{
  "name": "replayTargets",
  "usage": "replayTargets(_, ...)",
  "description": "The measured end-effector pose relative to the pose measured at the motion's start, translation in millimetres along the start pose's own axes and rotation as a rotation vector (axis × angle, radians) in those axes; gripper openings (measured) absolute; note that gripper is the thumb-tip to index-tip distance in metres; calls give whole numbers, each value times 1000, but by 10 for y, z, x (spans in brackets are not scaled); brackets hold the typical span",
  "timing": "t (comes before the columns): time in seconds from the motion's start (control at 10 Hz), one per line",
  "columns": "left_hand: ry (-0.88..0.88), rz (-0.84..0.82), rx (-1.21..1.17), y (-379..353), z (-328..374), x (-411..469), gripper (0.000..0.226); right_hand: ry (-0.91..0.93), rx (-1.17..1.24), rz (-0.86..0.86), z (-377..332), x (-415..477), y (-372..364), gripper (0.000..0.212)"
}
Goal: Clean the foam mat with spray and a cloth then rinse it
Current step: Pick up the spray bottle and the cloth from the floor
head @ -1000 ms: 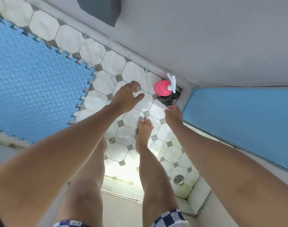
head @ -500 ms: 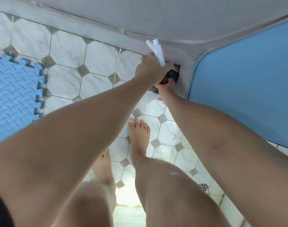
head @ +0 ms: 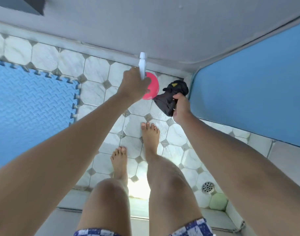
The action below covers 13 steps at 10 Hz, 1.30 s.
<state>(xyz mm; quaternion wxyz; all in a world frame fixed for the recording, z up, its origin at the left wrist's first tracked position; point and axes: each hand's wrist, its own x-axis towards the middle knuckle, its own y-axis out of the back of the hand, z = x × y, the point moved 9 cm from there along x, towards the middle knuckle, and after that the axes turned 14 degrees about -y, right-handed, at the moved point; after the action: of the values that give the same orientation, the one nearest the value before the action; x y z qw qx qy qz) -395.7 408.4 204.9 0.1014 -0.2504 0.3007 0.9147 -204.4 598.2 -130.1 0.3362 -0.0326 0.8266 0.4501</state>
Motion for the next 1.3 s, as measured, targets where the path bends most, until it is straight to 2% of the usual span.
replayTargets(0.1,-29,3,8,506,500,-666,25,-274,423,-330,-126,20,937,43)
replayTargets(0.2,-95,-61,22,917,1106,-1361,25,-353,865,-503,-1552,-1562,3200,36)
replayTargets(0.3,-189,-119,54,1326,1793,-1991,21,-202,737,-473,-2184,-2727,4453,34)
replayTargets(0.4,-378,-305,143,1483,2631,-2603,7,-227,692,-457,-2168,-3478,5140,30)
replayTargets(0.5,-511,-420,213,1491,3419,-3170,11,-217,842,-334,-2098,-4122,5894,28)
replayTargets(0.6,-619,-508,237,1270,4134,-3717,13,-281,895,-24,-1717,-4673,6536,45)
replayTargets(0.7,-711,-600,323,821,4725,-4157,14,-336,897,217,-1263,-5233,7072,45)
replayTargets(0.9,-918,-740,355,-618,6014,-5032,7,-532,1194,571,442,-6232,7751,42)
replayTargets(1.1,-1122,-835,369,-2375,7115,-5869,11,-702,1372,816,2230,-6933,8207,36)
replayTargets(1.3,-1259,-886,437,-3801,7773,-6507,13,-674,1556,874,3411,-7079,8424,24)
